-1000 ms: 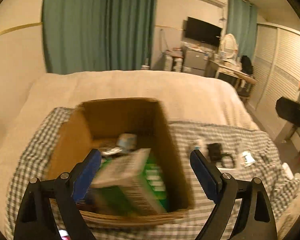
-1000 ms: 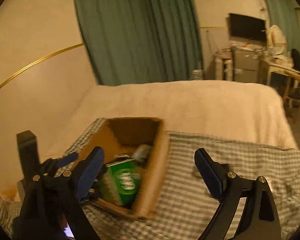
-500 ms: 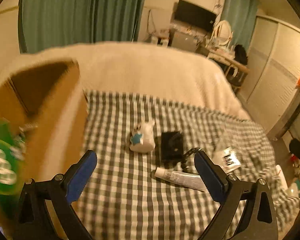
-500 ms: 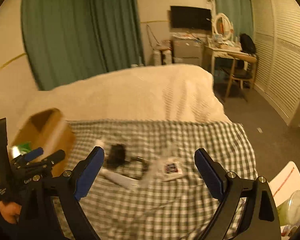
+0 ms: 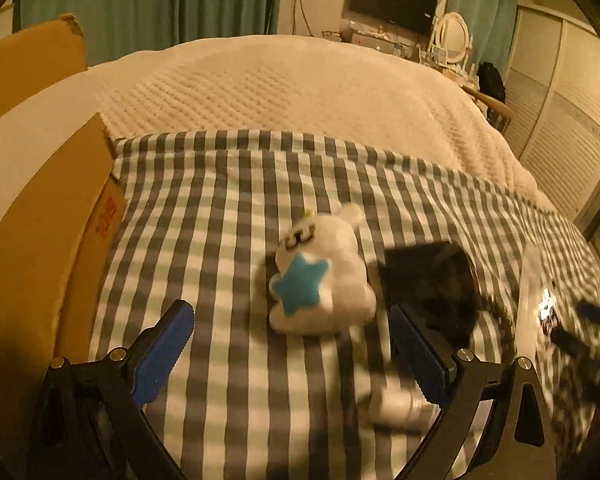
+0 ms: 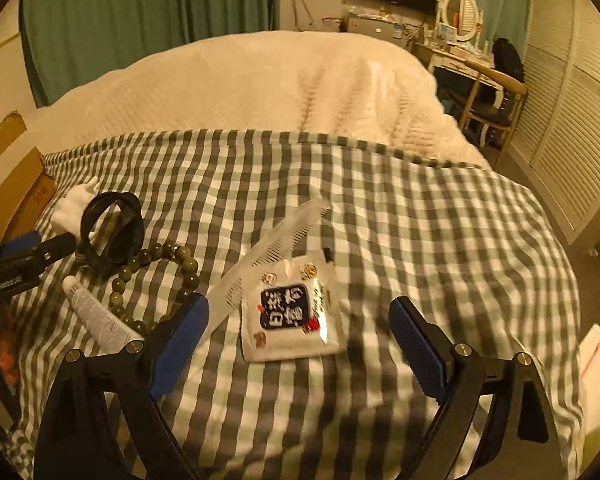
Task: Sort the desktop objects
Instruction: 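Grasp the white bunny figurine with the left gripper while the right grasps the white sachet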
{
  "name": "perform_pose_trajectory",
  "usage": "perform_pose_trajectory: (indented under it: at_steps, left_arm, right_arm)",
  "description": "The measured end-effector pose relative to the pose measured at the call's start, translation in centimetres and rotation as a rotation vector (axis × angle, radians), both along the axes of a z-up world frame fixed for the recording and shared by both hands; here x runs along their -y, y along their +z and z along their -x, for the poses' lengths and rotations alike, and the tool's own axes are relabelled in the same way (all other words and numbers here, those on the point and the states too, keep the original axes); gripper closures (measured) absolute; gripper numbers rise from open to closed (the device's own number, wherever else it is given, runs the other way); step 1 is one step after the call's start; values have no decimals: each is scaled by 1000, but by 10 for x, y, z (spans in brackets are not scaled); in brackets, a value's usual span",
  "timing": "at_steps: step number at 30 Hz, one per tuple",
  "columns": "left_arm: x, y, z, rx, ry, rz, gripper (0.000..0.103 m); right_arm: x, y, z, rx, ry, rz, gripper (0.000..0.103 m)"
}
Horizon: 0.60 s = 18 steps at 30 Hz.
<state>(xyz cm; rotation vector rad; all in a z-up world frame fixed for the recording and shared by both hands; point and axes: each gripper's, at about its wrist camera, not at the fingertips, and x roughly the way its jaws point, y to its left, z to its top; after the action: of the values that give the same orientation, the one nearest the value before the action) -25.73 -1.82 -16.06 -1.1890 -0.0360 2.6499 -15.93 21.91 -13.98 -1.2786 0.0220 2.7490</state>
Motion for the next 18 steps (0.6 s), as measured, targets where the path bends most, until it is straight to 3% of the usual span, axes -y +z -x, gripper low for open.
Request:
perform_pose_trajectory:
  at_steps: [2, 4, 5, 6, 8, 10, 12, 18]
  left_arm:
    - [-1, 2, 8, 9, -4, -18, 3]
    - [-2, 3, 12, 22, -11, -15, 15]
    - [-4, 3, 14, 38, -20, -8, 36]
    - [-8, 1, 17, 65, -39, 2, 50]
    - [-18, -2, 16, 71, -62, 41, 51]
    - [-23, -1, 6, 45, -94, 79, 51]
    - [-24, 0, -2, 39, -99, 88, 51]
    - [-14, 4, -29, 62, -63, 35, 51]
  right_arm:
    - [7, -5, 3, 15, 23, -23, 11]
    - [13, -13, 8, 35, 34, -59, 15]
    - [12, -16, 7, 42, 37, -64, 27]
    - [11, -18, 8, 53, 36, -60, 42]
    - [6, -27, 10, 95, 32, -31, 53]
    - [2, -29, 8, 93, 32, -14, 57]
    - [0, -26, 5, 78, 29, -9, 79]
    - [-7, -9, -11, 21, 31, 76, 95]
